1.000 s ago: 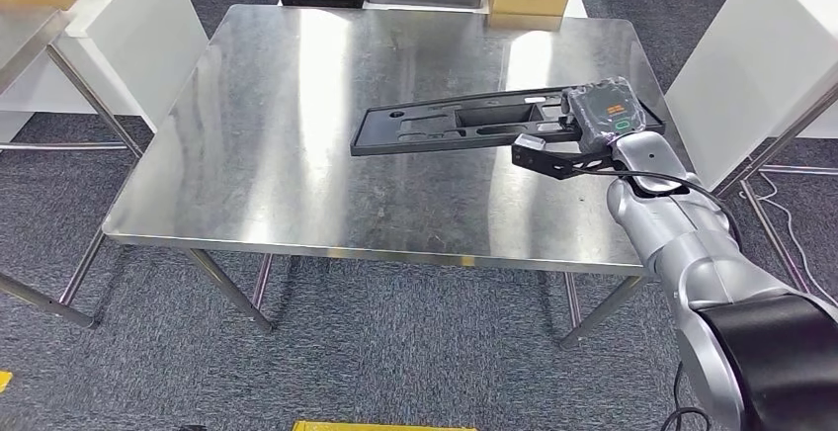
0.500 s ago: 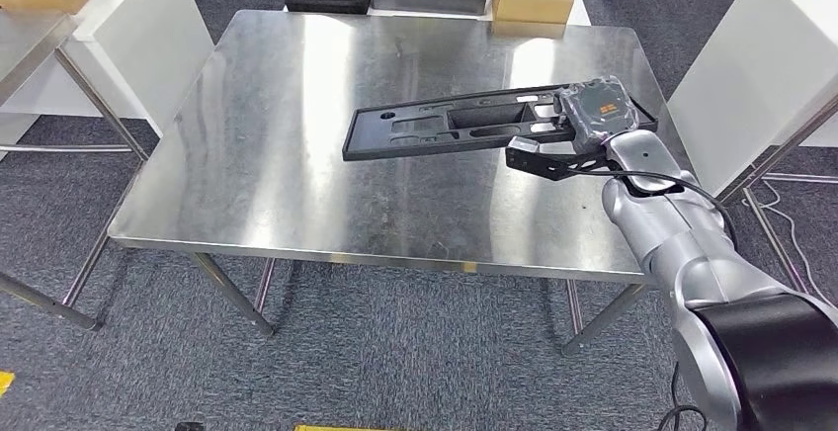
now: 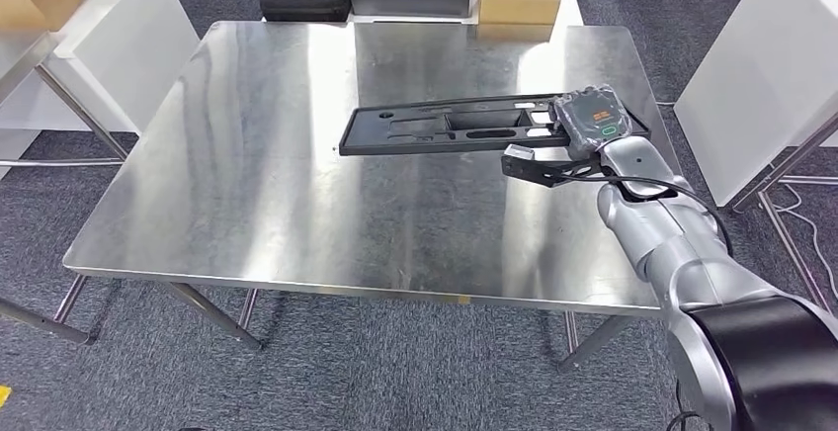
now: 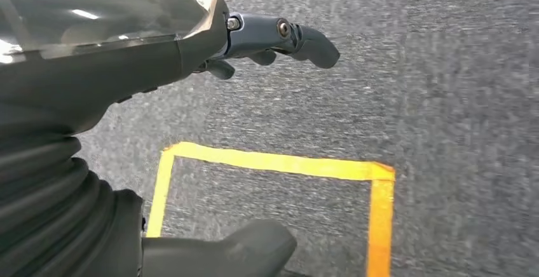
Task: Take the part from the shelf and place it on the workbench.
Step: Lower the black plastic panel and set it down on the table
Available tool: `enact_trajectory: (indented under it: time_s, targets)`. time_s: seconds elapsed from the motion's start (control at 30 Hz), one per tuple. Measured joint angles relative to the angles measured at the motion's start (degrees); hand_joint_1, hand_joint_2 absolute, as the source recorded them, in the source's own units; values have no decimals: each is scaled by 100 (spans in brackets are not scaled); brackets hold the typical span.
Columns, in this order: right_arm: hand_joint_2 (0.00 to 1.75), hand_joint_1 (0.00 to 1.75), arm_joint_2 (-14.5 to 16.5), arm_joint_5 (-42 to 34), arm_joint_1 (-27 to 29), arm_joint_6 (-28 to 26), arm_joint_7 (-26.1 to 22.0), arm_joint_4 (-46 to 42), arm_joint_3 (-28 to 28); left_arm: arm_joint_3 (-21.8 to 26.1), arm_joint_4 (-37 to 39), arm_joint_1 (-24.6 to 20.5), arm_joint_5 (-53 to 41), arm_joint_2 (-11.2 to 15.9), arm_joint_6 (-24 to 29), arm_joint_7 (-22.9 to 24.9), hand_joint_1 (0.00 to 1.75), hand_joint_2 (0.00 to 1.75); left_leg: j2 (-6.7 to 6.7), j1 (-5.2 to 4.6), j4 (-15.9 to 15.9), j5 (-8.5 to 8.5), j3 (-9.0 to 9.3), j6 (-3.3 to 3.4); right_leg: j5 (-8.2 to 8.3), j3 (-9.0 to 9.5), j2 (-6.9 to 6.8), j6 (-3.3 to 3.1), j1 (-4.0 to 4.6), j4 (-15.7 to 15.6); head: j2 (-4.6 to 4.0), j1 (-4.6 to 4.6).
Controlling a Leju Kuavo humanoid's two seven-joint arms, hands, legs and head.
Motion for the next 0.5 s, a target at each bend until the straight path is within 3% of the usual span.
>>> enact_trajectory:
  time_s: [0.03,0.07,0.13,0.17,0.2,0.23,0.3,0.37,0.43,0.47,0.5]
  targets:
    - [175,175,5,18,5,2,-9,1,-4,5,0,5,3,-1,38,-86,0,175,-1,-38,-211,61,-24,62,-64,77,2,-6,23,-1,1,-1]
    - [175,175,11,40,11,5,-20,1,-7,13,0,6,5,-1,96,-199,0,175,-3,-94,-555,282,21,153,-127,149,4,-11,46,-4,1,0]
    - [175,175,24,81,37,14,-38,8,-11,34,-4,15,5,22,232,-434,0,175,-61,-213,-1247,1007,179,363,-250,269,21,-1,82,-14,0,18]
    - [175,175,33,109,48,21,-49,11,-13,49,-10,20,22,33,288,-552,0,175,-92,-257,-1441,1269,251,431,-296,302,33,19,92,-27,0,20]
    - [175,175,43,141,58,28,-65,15,-14,75,-16,23,62,44,323,-663,0,175,-123,-283,-1510,1403,296,471,-330,323,47,48,89,-56,0,23]
    - [175,175,55,177,58,34,-85,14,-15,106,-21,21,109,43,344,-755,0,175,-127,-292,-1524,1380,336,479,-348,355,57,77,94,-114,1,18]
    - [87,87,71,250,57,38,-119,-9,-15,184,-29,18,214,35,394,-921,0,175,-117,-271,-1684,1369,497,491,-411,400,47,108,105,-169,1,15]
    - [0,0,80,297,53,45,-131,-22,-14,271,-33,11,320,14,393,-1039,0,175,-107,-230,-1853,1352,654,491,-564,188,29,99,120,227,1,23]
    - [0,0,86,317,91,63,-134,-8,-13,381,-32,-1,444,-7,304,-1099,0,87,-117,-221,-1881,1301,710,481,-762,-347,26,78,117,1015,1,26]
    - [0,0,88,324,138,73,-134,2,-14,433,-32,3,485,-16,270,-1112,0,44,-127,-215,-1875,1269,724,465,-806,-612,26,87,116,1322,1,26]
    - [0,0,87,327,188,78,-136,9,-14,474,-32,15,499,-22,266,-1120,0,0,-141,-206,-1861,1238,736,448,-756,-793,26,125,108,1438,1,27]
